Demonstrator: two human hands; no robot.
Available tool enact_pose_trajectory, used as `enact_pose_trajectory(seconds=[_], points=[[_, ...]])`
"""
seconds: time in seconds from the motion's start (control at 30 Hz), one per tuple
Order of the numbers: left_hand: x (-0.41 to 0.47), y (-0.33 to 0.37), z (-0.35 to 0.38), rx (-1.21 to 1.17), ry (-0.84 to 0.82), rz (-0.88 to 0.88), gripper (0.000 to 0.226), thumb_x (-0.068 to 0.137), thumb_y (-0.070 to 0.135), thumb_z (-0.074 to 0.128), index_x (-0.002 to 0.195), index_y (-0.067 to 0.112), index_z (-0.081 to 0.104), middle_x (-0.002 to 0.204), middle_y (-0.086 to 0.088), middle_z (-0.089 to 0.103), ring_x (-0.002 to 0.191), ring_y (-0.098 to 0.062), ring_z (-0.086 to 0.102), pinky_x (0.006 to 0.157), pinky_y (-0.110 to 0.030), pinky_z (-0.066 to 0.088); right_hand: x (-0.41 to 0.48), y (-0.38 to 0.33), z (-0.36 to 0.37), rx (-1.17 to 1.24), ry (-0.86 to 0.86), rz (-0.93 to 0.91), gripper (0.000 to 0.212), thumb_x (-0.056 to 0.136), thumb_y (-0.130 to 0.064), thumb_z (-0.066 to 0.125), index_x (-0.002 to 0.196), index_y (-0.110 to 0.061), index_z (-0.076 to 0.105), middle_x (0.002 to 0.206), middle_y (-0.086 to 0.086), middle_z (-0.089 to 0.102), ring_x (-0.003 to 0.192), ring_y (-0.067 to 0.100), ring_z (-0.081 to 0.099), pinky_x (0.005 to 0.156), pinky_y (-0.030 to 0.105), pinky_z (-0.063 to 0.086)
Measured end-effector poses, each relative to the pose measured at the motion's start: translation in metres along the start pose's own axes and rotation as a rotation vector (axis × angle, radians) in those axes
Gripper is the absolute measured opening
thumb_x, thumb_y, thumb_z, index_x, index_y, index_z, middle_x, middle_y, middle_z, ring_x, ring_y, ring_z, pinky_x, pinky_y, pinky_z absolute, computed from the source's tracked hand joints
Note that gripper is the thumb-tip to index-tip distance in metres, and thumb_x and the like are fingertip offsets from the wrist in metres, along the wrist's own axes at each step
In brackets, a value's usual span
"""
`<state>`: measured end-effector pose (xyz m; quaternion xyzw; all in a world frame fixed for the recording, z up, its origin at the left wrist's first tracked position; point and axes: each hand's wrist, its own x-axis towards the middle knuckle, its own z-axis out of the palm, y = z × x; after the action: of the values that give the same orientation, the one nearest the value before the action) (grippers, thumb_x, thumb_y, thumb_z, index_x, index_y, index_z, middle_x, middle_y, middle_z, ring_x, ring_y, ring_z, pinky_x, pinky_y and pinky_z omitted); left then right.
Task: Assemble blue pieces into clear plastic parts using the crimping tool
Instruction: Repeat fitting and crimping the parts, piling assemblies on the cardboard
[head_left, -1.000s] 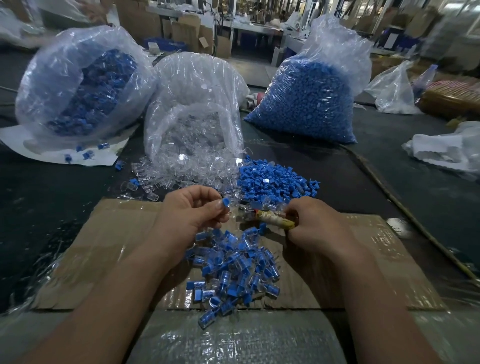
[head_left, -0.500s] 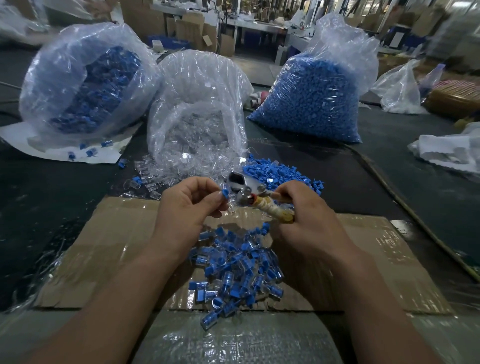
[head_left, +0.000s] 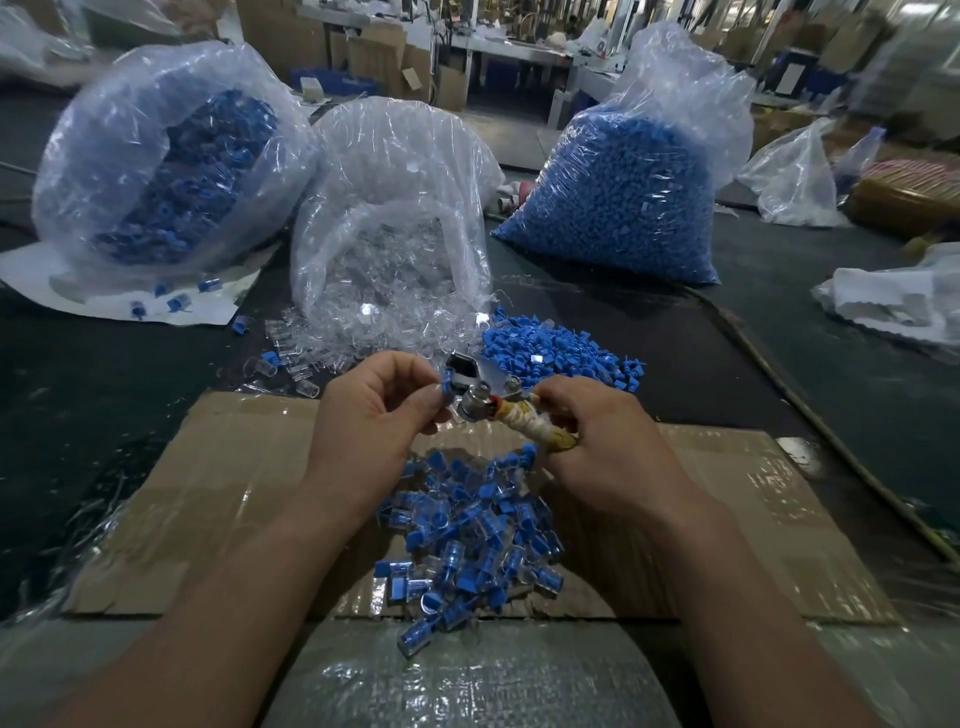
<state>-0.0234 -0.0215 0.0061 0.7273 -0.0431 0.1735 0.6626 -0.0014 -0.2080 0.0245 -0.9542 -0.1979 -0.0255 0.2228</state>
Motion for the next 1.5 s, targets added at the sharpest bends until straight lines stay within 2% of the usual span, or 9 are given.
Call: enact_pose_trajectory(seconds=[0.33,0.57,0.73,0.9,1.07,1.13,1.23,1.33,1.5], points=[[-0.001,0.001,0.001,0.060,0.026,0.037,0.029,0.082,-0.007,0.059,0.072,0.020,0.057,0.065,-0.001,0.061,0.055,0.000,0.059,0.054,-0.010,0.048,0.001,0.000,0.001,0.021,0.007,0.016,0.034,0.072,-0.013,0.066,0.085,-0.036,0.045,0.076,-0.019,0.045,0.073,0.001,0.042,0.062,0.022,0.033],[0.002,0.001,-0.005,0.024,0.101,-0.006,0.023,0.083,-0.003,0.060,0.074,0.019,0.060,0.061,0.002,0.065,0.056,-0.002,0.061,0.051,-0.012,0.047,0.000,0.008,-0.003,-0.001,-0.007,0.045,0.035,0.076,-0.021,0.066,0.110,-0.026,0.061,0.093,-0.011,0.056,0.087,0.011,0.052,0.074,0.029,0.044],[-0.002,0.011,-0.007,-0.115,-0.112,-0.067,0.007,0.068,0.011,0.066,0.073,0.016,0.066,0.063,0.003,0.068,0.053,-0.004,0.060,0.047,-0.012,0.045,-0.003,0.015,-0.008,-0.011,-0.025,0.128,0.036,0.071,-0.023,0.072,0.105,-0.031,0.064,0.092,-0.012,0.063,0.086,0.011,0.057,0.074,0.030,0.048],[-0.006,0.014,-0.005,-0.062,-0.297,-0.140,0.014,0.057,0.018,0.070,0.070,0.014,0.068,0.063,-0.001,0.068,0.053,-0.006,0.058,0.049,-0.014,0.048,-0.003,0.018,-0.009,-0.019,-0.098,0.202,0.055,0.059,-0.044,0.081,0.109,-0.033,0.062,0.099,-0.012,0.063,0.091,0.011,0.056,0.080,0.033,0.049],[-0.008,0.018,-0.005,0.011,-0.424,-0.131,0.015,0.056,0.027,0.070,0.064,0.015,0.069,0.063,-0.006,0.067,0.056,-0.009,0.060,0.055,-0.014,0.049,-0.003,0.020,-0.007,0.013,-0.113,0.246,0.068,0.055,-0.045,0.083,0.117,-0.035,0.056,0.114,-0.011,0.060,0.100,0.010,0.053,0.087,0.034,0.046],[-0.006,0.015,-0.006,0.044,-0.322,-0.111,0.015,0.063,0.031,0.066,0.067,0.016,0.068,0.063,-0.001,0.067,0.053,-0.005,0.055,0.050,-0.010,0.045,-0.002,0.021,-0.007,0.037,-0.139,0.247,0.070,0.056,-0.043,0.084,0.119,-0.034,0.054,0.117,-0.011,0.058,0.101,0.010,0.051,0.086,0.032,0.044],[0.003,0.001,-0.011,0.121,-0.002,-0.109,0.009,0.078,0.014,0.065,0.073,0.021,0.065,0.064,0.005,0.065,0.053,0.001,0.056,0.050,-0.012,0.047,-0.001,0.021,-0.006,0.057,-0.177,0.239,0.076,0.056,-0.042,0.084,0.123,-0.033,0.050,0.121,-0.010,0.054,0.101,0.008,0.046,0.084,0.030,0.040],[0.011,-0.014,-0.016,0.313,0.213,-0.111,0.019,0.083,0.006,0.063,0.092,0.023,0.066,0.087,0.005,0.066,0.076,-0.004,0.060,0.073,-0.023,0.050,-0.002,0.024,-0.006,0.084,-0.189,0.226,0.075,0.059,-0.044,0.082,0.125,-0.033,0.048,0.123,-0.010,0.052,0.099,0.005,0.043,0.081,0.027,0.036],[0.023,-0.029,-0.017,0.718,0.060,0.035,0.040,0.087,0.006,0.058,0.125,0.018,0.056,0.116,-0.004,0.054,0.091,-0.010,0.048,0.083,-0.023,0.035,-0.003,0.028,-0.006,0.140,-0.142,0.218,0.060,0.068,-0.055,0.072,0.120,-0.032,0.054,0.108,-0.013,0.055,0.092,0.003,0.047,0.072,0.022,0.036]])
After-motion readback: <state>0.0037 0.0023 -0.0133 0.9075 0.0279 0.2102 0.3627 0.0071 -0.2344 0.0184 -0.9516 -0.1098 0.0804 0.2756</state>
